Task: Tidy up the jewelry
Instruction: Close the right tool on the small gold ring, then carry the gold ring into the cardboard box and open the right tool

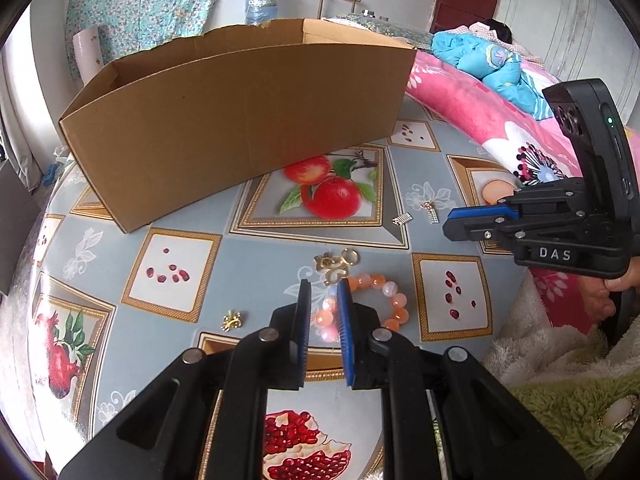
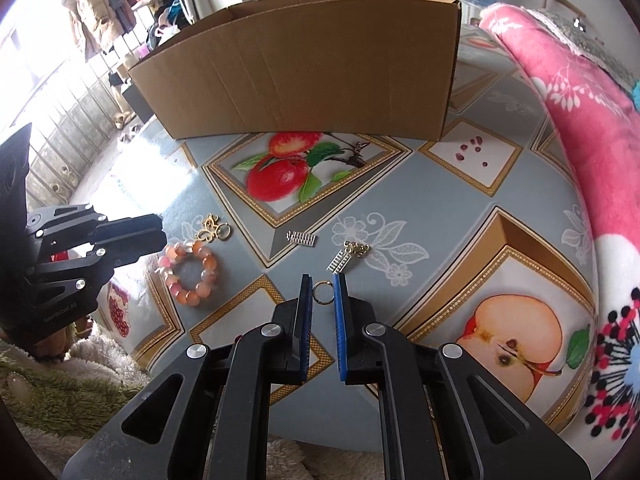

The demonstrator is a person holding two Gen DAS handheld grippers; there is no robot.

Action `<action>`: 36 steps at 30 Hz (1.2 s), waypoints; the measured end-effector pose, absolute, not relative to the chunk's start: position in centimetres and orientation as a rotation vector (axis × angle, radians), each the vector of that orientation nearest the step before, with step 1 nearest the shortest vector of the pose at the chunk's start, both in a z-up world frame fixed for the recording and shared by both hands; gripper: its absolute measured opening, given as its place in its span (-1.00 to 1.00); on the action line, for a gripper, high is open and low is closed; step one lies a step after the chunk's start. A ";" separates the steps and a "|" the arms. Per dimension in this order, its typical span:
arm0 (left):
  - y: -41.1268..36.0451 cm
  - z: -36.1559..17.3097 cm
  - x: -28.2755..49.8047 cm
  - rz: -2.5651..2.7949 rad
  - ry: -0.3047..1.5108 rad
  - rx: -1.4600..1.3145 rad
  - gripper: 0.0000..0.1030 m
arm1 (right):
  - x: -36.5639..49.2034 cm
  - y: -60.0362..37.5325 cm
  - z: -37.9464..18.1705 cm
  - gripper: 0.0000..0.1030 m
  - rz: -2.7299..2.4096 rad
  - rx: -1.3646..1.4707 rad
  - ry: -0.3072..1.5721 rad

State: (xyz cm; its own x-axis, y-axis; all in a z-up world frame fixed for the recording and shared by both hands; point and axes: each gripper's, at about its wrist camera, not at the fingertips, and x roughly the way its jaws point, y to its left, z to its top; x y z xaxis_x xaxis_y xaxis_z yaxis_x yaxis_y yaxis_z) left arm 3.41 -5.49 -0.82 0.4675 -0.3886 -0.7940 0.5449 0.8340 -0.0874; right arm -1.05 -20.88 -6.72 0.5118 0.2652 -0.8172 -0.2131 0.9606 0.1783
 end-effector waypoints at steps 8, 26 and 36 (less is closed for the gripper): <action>-3.2 -0.9 4.4 -0.456 0.924 0.170 -0.75 | -0.6 -20.3 -6.0 -0.84 0.369 0.132 0.964; -2.9 -2.8 4.8 -0.421 0.921 0.297 -0.92 | 0.1 -19.3 -5.7 -0.84 0.378 0.142 0.944; -2.6 2.1 3.8 -0.443 0.795 0.266 -0.93 | -0.5 -19.7 -3.9 -0.83 0.385 0.142 0.870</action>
State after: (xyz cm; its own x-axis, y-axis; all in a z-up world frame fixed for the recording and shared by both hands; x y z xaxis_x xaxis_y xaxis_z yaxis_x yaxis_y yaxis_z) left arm 3.78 -2.58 2.13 0.6158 -0.2813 -0.7360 0.4776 0.8762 0.0647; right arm -0.52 -19.66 -3.91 0.5812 0.3856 -0.7166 -0.2710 0.9220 0.2764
